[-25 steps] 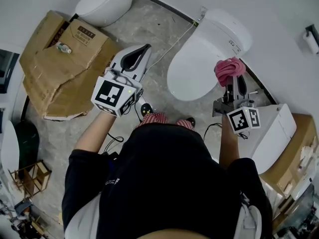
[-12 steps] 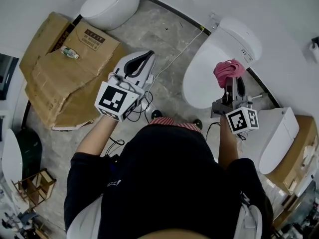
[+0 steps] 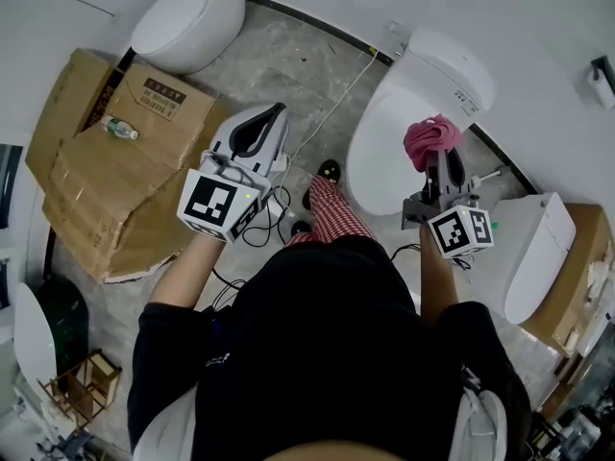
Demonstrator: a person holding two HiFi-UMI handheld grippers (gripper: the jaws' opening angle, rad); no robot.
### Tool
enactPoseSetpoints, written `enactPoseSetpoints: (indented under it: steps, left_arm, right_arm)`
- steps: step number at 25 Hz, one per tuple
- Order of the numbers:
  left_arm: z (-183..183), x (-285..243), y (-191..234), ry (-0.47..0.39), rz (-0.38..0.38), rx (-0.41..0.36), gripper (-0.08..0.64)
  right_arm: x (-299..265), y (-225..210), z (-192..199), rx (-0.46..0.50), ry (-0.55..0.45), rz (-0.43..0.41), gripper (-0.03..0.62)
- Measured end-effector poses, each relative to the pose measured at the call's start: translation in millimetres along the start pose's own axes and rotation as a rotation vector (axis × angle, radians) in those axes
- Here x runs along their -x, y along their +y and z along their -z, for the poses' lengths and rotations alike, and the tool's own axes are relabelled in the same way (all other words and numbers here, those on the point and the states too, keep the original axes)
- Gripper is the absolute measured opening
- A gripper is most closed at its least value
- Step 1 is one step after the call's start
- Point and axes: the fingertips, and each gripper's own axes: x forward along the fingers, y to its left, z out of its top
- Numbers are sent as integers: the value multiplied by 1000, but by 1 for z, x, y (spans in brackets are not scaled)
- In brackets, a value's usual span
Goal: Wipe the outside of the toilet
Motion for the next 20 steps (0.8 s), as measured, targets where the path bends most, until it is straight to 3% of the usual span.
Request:
enactPoseSetpoints:
  steps: [7, 13, 20]
  left_arm:
    - [-4, -61, 60, 16, 15, -21, 9]
    - [-14, -143, 107, 23, 75, -45, 9]
    - [-21, -238, 119, 28, 173, -41, 9]
  right_arm:
    - [-88, -23, 7, -5, -32, 14, 55]
    - [-165, -52, -4, -14, -55, 55, 55]
    - [-208, -96, -23, -5, -68, 93, 55]
